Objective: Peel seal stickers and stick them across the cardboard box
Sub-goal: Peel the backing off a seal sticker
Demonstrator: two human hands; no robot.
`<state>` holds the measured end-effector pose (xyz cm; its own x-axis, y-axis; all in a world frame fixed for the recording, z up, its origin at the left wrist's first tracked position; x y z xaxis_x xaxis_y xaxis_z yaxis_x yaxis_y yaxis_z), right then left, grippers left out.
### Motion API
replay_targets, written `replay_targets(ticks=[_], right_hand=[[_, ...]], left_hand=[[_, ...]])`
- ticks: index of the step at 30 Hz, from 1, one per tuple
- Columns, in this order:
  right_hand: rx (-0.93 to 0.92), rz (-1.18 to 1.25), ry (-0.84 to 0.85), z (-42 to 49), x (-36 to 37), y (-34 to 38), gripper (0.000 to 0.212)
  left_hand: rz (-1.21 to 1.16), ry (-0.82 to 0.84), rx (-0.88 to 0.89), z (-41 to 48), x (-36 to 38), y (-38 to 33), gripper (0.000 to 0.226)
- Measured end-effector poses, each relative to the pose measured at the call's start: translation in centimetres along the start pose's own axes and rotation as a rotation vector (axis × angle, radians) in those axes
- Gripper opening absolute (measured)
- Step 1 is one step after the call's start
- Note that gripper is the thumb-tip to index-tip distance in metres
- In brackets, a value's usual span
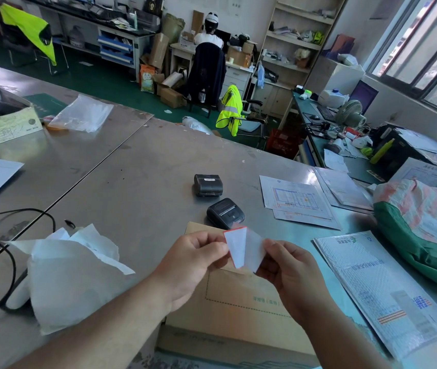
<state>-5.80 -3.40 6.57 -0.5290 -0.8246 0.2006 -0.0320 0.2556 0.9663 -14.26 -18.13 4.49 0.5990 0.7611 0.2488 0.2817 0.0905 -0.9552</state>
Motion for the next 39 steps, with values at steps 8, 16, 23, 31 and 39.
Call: replay_targets(ticks=[8,16,23,31,39], right_hand=[[0.029,0.097,0.010,-0.2,1.2,-0.1,0.026],[0.002,0.025,0.098,-0.8,3.0,0.1,0.030],[0.071,0.017,0.179,-0.6,2.3,0.5,0.042],[0.193,0.070,0.182,1.1,-4.5,0.1,0.015],[0.208,0.105,0.186,2.8,-9.1,0.3,0.020]], left_hand=[[-0.165,0.018,-0.044,0.0,-1.2,0.4,0.009],[-0.026,0.090,-0.020,-0.6,-0.4,0.0,0.057],[0.130,-0.071,-0.052,-0.7,-0.2,0.0,0.026],[-0.115,-0.212,-0.044,-0.5,0.9,-0.3,0.026],[-0.064,-0.446,0.001,-1.4,1.1,0.8,0.051]])
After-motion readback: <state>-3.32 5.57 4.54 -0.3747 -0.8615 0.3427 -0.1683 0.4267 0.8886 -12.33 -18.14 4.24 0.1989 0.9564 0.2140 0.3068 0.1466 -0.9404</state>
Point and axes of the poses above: each hand's wrist, its own z-axis towards the middle knuckle, its own x-axis out of the palm, y = z × x, the point moved 10 cm from there along z, towards the middle knuckle, and after that the axes turned 9 degrees about z, right-handed, at the moved point
